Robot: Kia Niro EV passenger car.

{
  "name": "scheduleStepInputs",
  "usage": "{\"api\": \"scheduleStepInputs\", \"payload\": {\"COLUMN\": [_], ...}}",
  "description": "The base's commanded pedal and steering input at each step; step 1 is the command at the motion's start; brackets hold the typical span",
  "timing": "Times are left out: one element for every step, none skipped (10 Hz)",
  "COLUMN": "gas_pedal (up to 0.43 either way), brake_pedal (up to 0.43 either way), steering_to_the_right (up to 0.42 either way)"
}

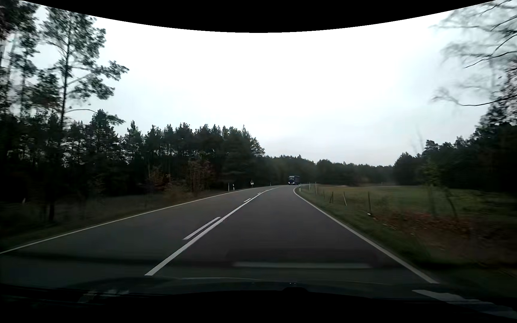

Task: Follow the waypoints while adhering to traffic rules and regulations

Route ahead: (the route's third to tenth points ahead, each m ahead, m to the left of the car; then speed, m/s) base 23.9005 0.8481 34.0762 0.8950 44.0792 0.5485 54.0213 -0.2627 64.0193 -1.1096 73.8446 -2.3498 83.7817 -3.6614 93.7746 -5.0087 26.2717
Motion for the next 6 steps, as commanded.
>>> {"api": "scheduleStepInputs", "payload": {"gas_pedal": [0.390, 0.390, 0.390, 0.390, 0.390, 0.390], "brake_pedal": [0.000, 0.000, 0.000, 0.000, 0.000, 0.000], "steering_to_the_right": [0.010, 0.011, 0.011, 0.010, 0.011, 0.011]}}
